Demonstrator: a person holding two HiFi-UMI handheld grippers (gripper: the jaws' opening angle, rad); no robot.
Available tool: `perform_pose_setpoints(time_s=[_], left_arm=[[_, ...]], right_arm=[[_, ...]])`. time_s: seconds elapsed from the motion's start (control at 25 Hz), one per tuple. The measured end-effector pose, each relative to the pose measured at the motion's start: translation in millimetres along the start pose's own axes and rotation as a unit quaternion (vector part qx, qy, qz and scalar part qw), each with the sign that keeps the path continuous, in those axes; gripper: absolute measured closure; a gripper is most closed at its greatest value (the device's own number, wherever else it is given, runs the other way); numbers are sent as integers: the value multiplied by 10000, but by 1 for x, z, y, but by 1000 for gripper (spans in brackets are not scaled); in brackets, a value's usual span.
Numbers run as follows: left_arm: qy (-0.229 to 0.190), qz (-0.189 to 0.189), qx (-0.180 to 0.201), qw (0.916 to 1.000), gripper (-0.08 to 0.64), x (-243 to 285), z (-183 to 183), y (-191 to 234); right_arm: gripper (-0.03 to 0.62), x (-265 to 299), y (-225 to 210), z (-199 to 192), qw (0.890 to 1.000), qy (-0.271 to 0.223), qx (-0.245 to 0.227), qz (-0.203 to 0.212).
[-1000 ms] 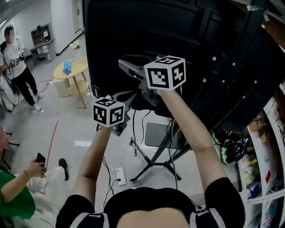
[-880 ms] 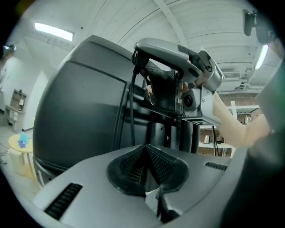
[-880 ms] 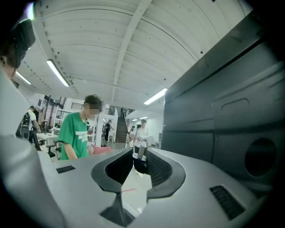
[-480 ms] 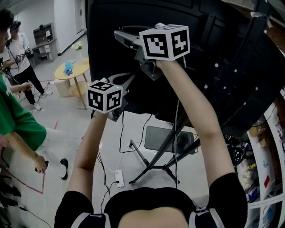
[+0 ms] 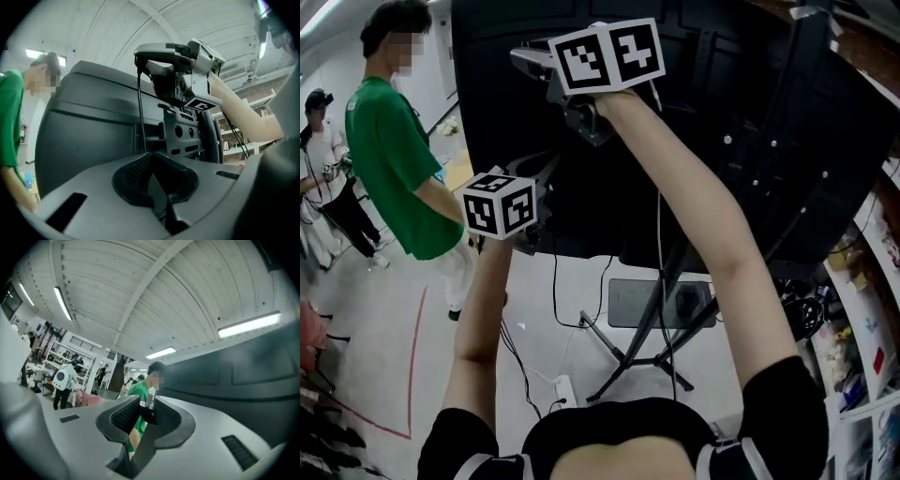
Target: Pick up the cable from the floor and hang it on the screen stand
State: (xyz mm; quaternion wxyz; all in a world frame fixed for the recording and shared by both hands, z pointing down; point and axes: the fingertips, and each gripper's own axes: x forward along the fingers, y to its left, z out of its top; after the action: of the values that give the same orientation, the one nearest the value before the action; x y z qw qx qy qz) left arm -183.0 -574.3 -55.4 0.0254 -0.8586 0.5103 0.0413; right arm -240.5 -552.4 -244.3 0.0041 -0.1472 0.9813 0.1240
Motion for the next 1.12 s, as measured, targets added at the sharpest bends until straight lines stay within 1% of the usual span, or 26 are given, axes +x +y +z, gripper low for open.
perform_pose_setpoints(time_s=[0.16, 0.32, 0.4, 0.6, 0.76, 0.84, 0.96, 1.12], left_arm=[[-18, -63, 119, 9999, 552, 4, 14, -6], [11, -118, 273, 9996, 552, 27, 37, -34], [-1, -177, 301, 9994, 552, 26, 40, -41], [-27, -262, 474, 9985, 552, 8, 35, -39], [-59, -322, 450, 9985, 552, -5, 39, -38], [-56, -347, 526, 9980, 552, -15, 42, -43], [-45, -391, 643, 9972, 552, -21, 43, -62], [-94, -464, 598, 9971, 552, -19, 40, -99]], right_arm=[[483, -10, -21, 14, 9996, 31, -85, -285], [485, -50, -68, 33, 9975, 45, -159, -690], [485, -60, -78, 39, 9964, 49, -229, -816], [485, -73, -66, 47, 9952, -23, -356, -907], [485, -93, -50, 50, 9947, -105, -346, -966], [485, -103, -43, 52, 9944, -146, -335, -997], [485, -118, -32, 54, 9938, -206, -321, -1047], [485, -138, -18, 57, 9930, -282, -315, -1107]])
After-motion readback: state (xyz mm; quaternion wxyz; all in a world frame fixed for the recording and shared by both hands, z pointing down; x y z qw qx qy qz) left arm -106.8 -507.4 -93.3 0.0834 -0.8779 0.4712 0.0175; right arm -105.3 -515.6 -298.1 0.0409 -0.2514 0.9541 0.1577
